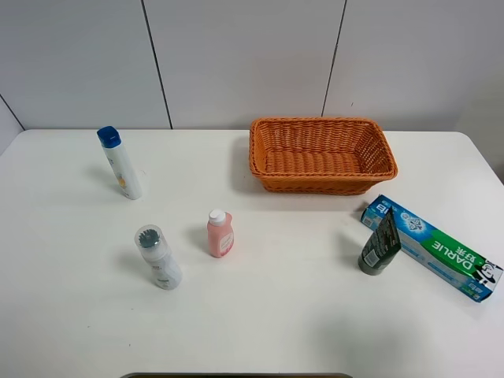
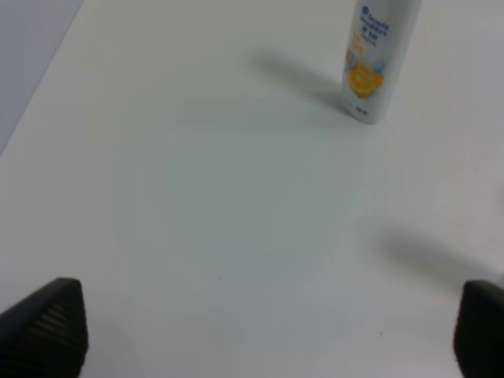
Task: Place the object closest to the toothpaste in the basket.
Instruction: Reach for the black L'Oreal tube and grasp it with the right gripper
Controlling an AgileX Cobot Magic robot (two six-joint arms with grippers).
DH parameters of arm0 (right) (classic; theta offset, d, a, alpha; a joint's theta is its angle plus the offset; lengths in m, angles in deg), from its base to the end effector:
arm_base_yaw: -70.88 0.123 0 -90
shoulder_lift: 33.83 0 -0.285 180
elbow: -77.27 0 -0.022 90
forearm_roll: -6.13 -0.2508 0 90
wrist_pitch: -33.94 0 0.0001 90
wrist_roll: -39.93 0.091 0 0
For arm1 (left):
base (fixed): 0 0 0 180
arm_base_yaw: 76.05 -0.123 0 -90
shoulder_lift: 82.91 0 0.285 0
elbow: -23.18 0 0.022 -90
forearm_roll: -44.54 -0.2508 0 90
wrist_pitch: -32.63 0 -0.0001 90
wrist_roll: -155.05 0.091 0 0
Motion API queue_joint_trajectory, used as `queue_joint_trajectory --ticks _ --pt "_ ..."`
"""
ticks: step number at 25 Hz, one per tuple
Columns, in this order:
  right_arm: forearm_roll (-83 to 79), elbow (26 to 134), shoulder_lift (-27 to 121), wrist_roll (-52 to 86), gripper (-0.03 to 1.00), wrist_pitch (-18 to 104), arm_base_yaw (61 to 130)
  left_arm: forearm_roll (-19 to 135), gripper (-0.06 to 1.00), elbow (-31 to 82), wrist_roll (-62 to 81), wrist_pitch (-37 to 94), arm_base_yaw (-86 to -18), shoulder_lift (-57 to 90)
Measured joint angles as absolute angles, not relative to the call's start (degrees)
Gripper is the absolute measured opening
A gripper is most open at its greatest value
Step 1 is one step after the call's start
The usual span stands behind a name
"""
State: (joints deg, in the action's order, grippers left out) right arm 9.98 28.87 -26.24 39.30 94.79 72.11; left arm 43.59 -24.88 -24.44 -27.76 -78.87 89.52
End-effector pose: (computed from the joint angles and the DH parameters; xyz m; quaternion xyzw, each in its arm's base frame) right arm -0.0057 -0.0055 0.2781 -0.0124 0.8513 -0.0308 0.5236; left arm -0.0063 0.0010 0.2803 -0.0174 0.8479 0.0237 0.5293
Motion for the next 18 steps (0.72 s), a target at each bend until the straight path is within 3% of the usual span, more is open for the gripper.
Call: queue_joint_trajectory --ticks 18 --pt "9.98 28.87 -26.24 39.30 0.99 94.79 72.11 43.59 0.94 -24.88 -24.44 -27.76 -78.87 89.52"
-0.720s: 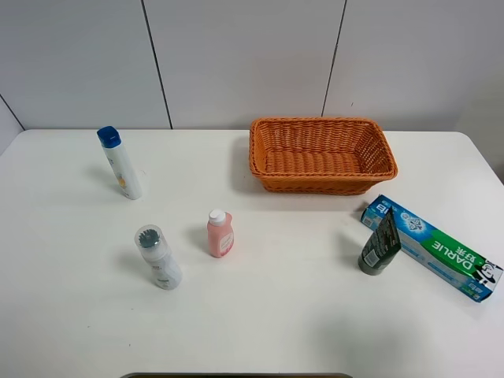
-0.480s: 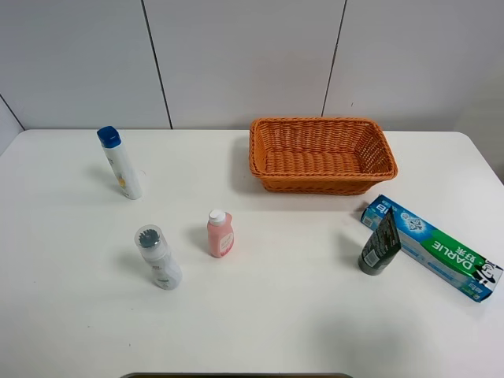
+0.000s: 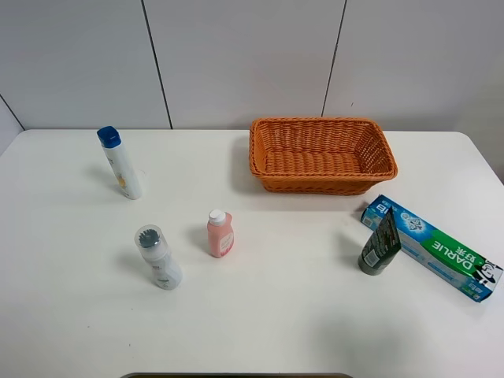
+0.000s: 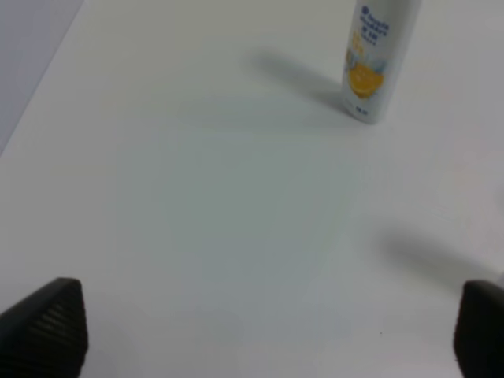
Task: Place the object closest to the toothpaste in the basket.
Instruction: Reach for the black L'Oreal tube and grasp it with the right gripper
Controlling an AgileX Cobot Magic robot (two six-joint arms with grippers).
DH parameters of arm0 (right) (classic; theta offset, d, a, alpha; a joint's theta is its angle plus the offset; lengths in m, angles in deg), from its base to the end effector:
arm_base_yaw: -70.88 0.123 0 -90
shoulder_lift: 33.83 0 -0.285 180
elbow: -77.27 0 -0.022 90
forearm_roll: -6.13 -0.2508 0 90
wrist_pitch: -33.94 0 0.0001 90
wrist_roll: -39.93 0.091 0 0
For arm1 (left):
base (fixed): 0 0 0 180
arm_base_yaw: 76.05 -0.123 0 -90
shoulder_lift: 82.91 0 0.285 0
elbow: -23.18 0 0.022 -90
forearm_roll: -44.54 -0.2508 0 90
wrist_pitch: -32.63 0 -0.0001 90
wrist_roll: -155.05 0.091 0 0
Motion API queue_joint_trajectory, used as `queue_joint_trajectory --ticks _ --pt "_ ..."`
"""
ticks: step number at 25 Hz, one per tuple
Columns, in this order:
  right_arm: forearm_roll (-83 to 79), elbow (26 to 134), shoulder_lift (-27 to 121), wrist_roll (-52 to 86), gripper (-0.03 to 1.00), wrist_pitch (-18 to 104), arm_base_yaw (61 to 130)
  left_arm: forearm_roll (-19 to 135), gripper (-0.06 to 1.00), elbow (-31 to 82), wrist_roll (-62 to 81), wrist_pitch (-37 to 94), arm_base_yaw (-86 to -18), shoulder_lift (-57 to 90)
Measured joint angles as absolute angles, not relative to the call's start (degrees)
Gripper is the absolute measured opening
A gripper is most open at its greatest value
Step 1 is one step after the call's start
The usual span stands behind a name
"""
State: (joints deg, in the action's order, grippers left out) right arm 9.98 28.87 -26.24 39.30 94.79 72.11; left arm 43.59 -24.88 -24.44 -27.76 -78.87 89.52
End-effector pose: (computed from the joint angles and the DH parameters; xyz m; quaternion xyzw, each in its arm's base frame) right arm -0.0057 -0.0055 0.2781 -0.0124 0.8513 -0.0308 0.5236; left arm -0.0063 0.0010 0.2803 -0.0174 0.8479 0.0237 0.5293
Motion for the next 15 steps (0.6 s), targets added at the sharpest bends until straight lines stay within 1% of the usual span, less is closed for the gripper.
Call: queue_joint_trajectory --ticks 15 --pt "9.93 29.54 -25.78 39.30 0.99 94.64 72.11 43.59 0.94 -24.88 -24.44 -27.76 -78.87 89.52"
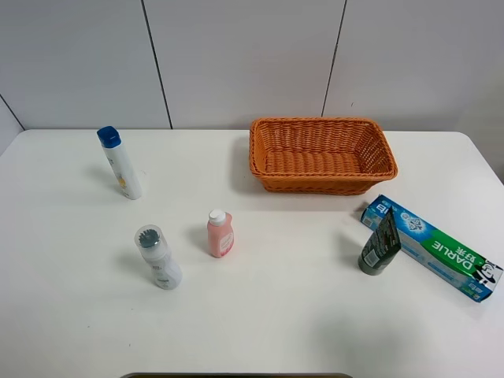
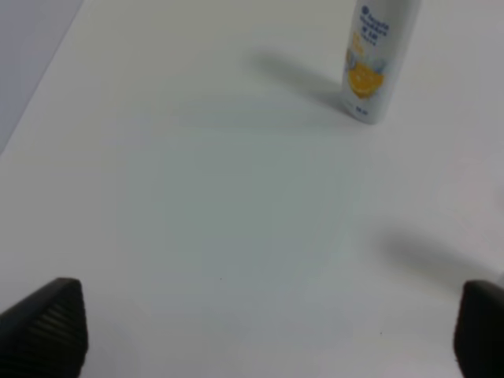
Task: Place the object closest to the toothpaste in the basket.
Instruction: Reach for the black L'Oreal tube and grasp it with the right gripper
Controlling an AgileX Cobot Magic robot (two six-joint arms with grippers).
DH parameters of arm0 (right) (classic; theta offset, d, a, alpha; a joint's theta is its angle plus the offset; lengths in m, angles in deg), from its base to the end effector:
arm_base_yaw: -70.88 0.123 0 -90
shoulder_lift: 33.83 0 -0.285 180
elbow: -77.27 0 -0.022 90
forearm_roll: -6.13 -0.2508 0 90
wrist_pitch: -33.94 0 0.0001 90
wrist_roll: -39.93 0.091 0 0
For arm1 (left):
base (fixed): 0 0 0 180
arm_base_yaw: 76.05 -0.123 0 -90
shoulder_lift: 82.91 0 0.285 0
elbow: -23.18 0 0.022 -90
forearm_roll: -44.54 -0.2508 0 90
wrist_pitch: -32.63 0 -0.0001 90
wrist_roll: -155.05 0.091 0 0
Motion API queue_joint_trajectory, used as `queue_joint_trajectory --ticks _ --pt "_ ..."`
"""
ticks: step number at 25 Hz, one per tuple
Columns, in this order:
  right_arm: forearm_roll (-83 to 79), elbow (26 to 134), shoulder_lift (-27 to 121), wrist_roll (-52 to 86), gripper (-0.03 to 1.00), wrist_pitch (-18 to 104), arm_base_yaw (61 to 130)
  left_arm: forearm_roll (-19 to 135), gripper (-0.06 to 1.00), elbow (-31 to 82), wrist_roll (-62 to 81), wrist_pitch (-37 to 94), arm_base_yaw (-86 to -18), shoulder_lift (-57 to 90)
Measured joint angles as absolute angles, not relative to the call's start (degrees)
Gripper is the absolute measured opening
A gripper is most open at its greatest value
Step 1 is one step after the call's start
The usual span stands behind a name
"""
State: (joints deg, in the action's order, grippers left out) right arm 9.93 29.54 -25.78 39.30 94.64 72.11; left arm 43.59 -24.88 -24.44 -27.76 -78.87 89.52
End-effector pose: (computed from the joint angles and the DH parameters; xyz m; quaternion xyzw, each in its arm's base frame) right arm -0.0058 -0.0054 0.2816 -0.0124 0.8497 -0.0304 0.5262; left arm -0.0063 0.0010 0.2803 -0.0174 0.8479 0.0237 0.5293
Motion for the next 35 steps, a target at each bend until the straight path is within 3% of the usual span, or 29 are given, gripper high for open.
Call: queue_joint_trajectory --ticks 16,25,35 --pt "4.06 46.12 5.72 47.59 0.99 94.45 72.11 43.59 0.94 -24.88 -24.44 -27.76 -78.87 89.52" --pt "1.38 48.45 26.16 48.67 0.99 95.05 72.11 43.54 0.94 -24.88 -24.44 -27.76 -78.87 89.52" --pt "0.96 48.50 40.16 50.76 0.99 88.82 77.41 43.54 0.94 -24.88 -24.44 -27.76 -78.87 89.52"
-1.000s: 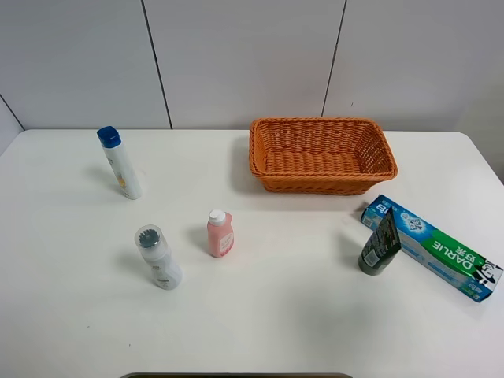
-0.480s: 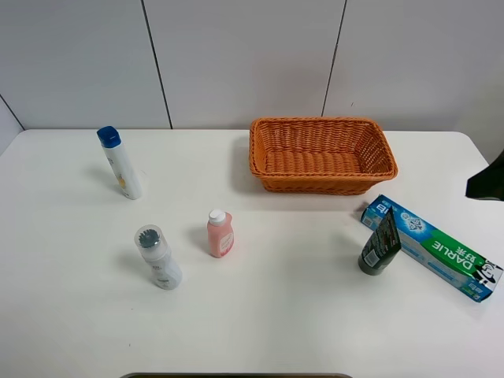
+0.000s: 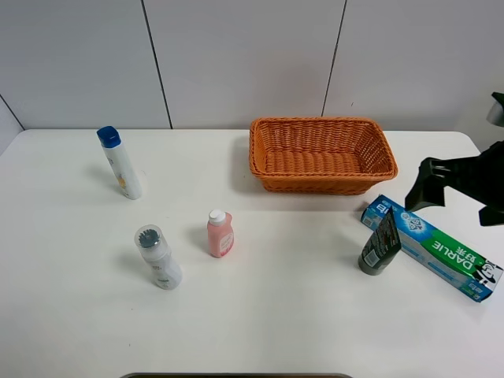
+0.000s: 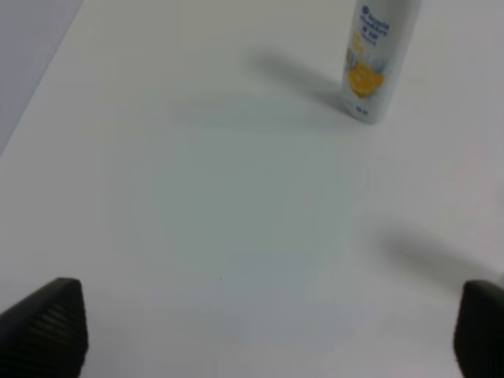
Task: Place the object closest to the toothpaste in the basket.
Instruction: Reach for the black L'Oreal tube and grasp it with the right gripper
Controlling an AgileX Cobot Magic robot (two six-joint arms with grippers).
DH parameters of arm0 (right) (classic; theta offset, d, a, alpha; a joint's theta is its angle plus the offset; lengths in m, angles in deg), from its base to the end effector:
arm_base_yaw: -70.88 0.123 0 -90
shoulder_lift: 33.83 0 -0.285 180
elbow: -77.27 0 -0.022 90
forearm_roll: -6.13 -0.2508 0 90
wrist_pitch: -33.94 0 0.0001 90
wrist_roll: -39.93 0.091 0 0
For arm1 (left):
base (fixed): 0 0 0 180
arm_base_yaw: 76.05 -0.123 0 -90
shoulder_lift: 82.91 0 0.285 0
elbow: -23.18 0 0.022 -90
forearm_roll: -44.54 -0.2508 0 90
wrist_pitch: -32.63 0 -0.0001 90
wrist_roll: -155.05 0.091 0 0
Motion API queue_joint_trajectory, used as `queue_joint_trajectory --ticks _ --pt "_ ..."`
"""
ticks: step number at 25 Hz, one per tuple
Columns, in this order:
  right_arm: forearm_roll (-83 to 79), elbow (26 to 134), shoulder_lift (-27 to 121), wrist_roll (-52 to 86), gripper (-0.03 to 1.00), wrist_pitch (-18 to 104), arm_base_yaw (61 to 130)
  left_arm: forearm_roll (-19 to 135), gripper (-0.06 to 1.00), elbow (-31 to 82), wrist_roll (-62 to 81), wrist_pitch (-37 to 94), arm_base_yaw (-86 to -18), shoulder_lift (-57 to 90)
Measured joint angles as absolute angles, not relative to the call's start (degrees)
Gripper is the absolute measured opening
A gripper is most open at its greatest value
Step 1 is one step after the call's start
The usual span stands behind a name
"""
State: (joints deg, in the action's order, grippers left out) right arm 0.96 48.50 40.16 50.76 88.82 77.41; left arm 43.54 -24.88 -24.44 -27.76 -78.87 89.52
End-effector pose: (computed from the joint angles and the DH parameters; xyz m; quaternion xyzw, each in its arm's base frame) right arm 0.2034 0.0300 0.2791 0.0551 0.9786 0.0700 0.1853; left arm -0.0063 0.0011 0.2803 -0.0175 0.8479 0.0241 0.5293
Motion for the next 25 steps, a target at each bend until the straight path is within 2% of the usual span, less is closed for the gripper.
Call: queue_joint_trajectory --ticks 10,25 --pt "1.19 48.52 51.04 51.67 0.99 82.34 82.52 43.54 0.94 -24.88 -24.44 -27.76 -78.87 89.52" --pt "3.34 48.52 65.24 51.73 0.99 77.66 82.75 43.54 0.94 -24.88 -24.44 -27.76 -78.87 89.52"
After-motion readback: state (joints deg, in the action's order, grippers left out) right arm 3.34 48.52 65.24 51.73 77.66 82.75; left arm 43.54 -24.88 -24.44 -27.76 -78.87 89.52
